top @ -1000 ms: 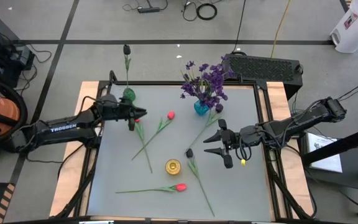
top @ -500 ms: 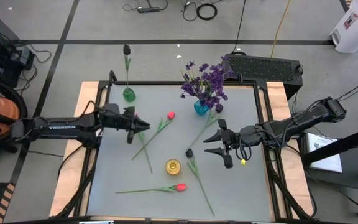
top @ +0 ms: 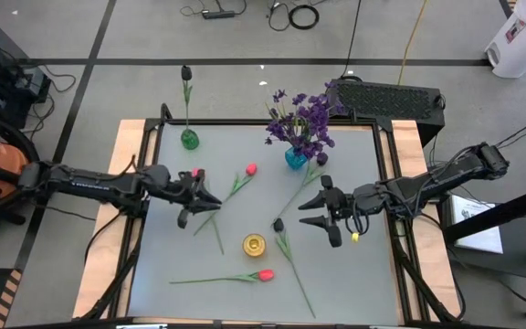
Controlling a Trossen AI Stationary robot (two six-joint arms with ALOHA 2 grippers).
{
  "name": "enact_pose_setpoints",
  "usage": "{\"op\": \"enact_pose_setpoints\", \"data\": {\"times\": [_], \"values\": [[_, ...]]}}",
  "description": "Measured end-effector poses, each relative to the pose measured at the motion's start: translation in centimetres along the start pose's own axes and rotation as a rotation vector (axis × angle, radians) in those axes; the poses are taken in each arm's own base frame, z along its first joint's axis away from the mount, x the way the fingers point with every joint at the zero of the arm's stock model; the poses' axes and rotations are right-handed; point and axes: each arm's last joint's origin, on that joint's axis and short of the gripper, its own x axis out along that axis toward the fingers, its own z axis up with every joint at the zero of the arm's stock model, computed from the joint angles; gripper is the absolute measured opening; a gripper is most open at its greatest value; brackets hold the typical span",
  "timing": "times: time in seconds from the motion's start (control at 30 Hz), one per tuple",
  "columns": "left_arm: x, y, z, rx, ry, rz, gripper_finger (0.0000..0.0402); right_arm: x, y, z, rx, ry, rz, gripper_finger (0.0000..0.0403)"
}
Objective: Sort flowers into vase by color
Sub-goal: Put the bottom black flower into the green vase
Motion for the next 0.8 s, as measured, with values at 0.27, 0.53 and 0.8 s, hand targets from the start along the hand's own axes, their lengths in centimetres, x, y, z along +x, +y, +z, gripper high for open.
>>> {"op": "enact_pose_setpoints", "data": {"times": [0.27, 0.53, 0.8], "values": [[0.3, -2.0, 0.7, 0.11, -0.093, -0.127, 0.0075, 0.3, 0.0, -0.5, 0.141, 0.05, 0.022, 0.016], [0.3, -2.0, 0.6, 0.122, -0.089, -0.088, 0.0075, 2.0, 0.4, -3.1, 0.264, 0.224, -0.01, 0.016], [0.3, -2.0, 0.5, 0.123, -0.082, -0.078, 0.0075, 4.7, 0.5, -6.3, 0.416, 0.358, -0.099, 0.016]]}}
